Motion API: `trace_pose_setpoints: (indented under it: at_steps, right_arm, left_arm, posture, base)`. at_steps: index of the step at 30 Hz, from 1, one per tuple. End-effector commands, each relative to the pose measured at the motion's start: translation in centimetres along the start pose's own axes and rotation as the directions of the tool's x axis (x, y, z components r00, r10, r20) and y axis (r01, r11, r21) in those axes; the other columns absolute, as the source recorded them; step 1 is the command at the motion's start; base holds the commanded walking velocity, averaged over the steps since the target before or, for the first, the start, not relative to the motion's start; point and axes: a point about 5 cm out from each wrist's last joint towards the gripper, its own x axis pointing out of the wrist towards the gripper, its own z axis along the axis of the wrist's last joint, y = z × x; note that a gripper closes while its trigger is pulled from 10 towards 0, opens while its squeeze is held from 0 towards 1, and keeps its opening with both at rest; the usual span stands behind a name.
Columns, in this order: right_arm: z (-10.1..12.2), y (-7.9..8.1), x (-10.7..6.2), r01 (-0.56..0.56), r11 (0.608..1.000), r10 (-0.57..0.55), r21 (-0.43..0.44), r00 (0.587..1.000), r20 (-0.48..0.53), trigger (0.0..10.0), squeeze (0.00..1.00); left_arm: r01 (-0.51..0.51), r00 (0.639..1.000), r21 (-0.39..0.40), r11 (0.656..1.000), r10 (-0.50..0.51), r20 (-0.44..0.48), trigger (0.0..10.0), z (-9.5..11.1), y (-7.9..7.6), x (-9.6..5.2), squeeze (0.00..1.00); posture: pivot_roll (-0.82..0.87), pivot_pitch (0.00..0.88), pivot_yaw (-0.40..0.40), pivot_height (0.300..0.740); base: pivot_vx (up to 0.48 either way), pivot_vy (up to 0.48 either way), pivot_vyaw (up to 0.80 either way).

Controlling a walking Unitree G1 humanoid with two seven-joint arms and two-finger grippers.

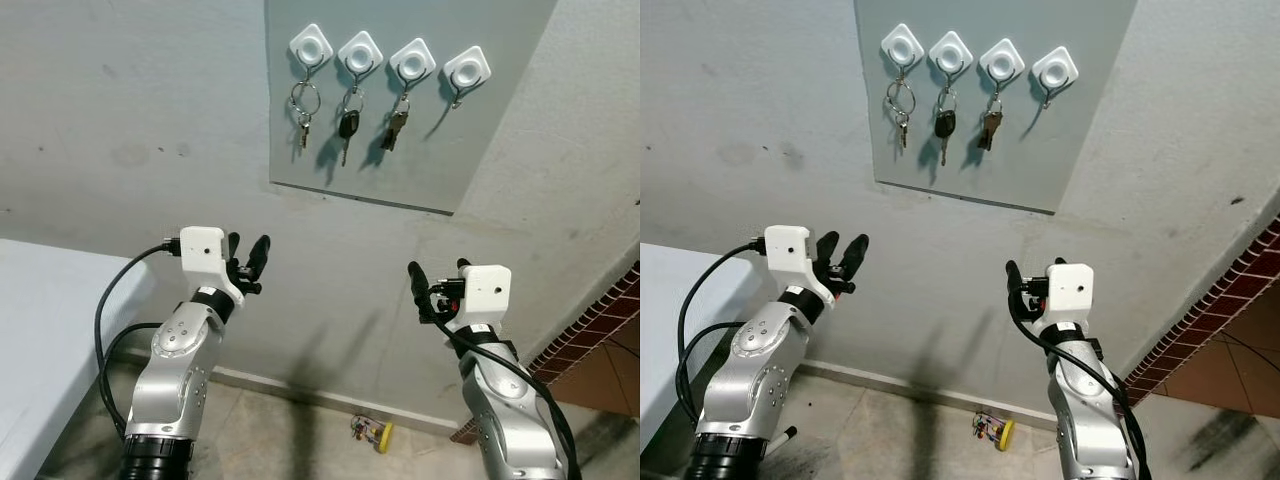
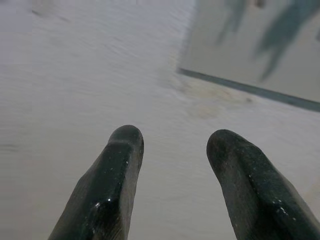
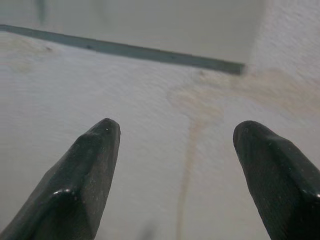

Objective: Hang keys on a hook

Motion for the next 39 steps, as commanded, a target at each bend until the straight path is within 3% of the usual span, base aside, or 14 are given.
trace_pose_setpoints:
  at_steps: [1,19,39]
  right_arm:
    - [1.13,0.02,0.24,-0.005,1.0,0.006,-0.029,0.999,0.048,10.0,0.0]
    - [1.12,-0.22,0.41,-0.016,0.999,0.018,-0.042,0.999,0.043,10.0,0.0]
    - [1.61,-0.35,0.97,-0.032,0.997,0.036,-0.074,0.998,0.054,10.0,0.0]
  left_arm:
    - [-0.001,1.0,0.016,1.0,0.001,0.006,10.0,0.21,0.37,0.16,0.0]
    - [0.007,1.0,0.081,0.997,-0.008,0.01,10.0,0.28,0.84,0.31,0.0]
    - [0.003,1.0,0.079,0.997,-0.005,0.028,10.0,0.49,0.6,0.93,0.0]
  posture:
    - [-0.11,0.0,-0.037,0.74]
    - [-0.1,0.0,-0.037,0.74]
    - [-0.11,0.0,-0.046,0.74]
  base:
    - [0.0,0.0,0.8]
    - [0.0,0.0,0.8]
    - [0.0,0.0,0.8]
